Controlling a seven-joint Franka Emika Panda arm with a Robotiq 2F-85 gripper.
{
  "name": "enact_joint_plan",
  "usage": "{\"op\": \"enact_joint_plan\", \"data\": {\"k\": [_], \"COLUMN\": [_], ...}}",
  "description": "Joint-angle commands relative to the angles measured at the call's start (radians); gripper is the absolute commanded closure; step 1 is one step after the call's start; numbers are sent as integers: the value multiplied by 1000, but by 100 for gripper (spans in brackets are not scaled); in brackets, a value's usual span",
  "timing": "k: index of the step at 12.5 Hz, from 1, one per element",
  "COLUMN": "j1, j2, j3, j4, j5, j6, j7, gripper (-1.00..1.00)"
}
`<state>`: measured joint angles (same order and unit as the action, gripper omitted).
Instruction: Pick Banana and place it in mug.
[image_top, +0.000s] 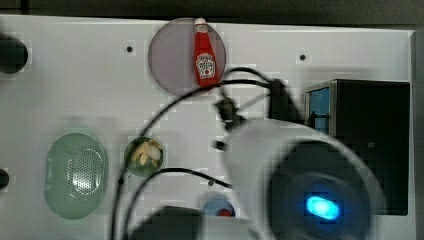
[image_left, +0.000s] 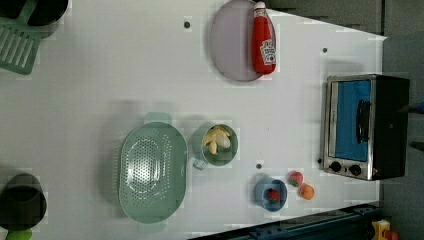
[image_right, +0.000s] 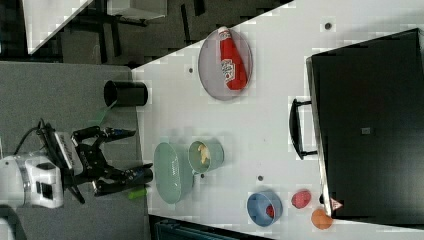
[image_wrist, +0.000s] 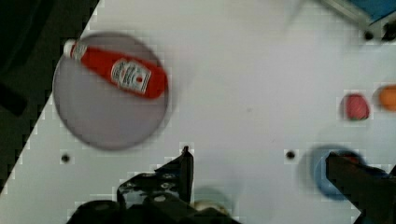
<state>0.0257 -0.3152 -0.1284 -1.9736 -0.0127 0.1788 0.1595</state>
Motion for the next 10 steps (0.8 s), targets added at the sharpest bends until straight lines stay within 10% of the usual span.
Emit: {"op": "enact_joint_plan", "data": {"k": [1,10], "j1": [4,3], "j2": [32,44], "j3": [2,0], "j4": [-10,-12], "j5": [12,-16], "j6": [-29,-102], "j7": [-145,-146], "gripper": [-100,-100]}}
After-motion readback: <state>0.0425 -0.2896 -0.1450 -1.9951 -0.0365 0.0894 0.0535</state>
